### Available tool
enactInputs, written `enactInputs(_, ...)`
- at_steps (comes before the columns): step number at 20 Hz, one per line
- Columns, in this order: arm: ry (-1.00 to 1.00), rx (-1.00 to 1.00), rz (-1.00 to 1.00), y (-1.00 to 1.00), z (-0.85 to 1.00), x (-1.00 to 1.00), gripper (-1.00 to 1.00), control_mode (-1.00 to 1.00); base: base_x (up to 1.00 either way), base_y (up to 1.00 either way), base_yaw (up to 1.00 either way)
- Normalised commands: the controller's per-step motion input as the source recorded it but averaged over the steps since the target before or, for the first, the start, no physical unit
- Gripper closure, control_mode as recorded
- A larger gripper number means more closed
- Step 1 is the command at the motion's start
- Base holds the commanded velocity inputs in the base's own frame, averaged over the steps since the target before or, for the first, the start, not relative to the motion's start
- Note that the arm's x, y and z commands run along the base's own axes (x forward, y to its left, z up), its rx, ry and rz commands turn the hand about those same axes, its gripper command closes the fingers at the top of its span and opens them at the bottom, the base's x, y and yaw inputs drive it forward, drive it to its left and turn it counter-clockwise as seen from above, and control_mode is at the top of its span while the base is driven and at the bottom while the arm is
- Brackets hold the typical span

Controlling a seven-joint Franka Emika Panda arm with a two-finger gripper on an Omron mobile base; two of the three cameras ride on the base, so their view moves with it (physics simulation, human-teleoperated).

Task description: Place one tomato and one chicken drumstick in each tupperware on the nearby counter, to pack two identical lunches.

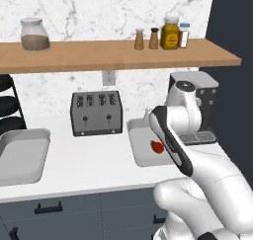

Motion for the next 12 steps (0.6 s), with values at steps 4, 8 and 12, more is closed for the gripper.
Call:
enactInputs(4, -0.19, 0.00, 0.00, 0.11, 0.83, -1.00, -1.00, -1.00, 0.00, 0.00, 0.00)
enactInputs(8, -0.34, -0.01, 0.00, 0.12, 0.99, -1.00, -1.00, -1.00, 0.00, 0.00, 0.00)
enactInputs(12, 0.00, 0.00, 0.00, 0.00, 0.00, 0.00, -1.00, 1.00, -1.00, 0.16, 0.00)
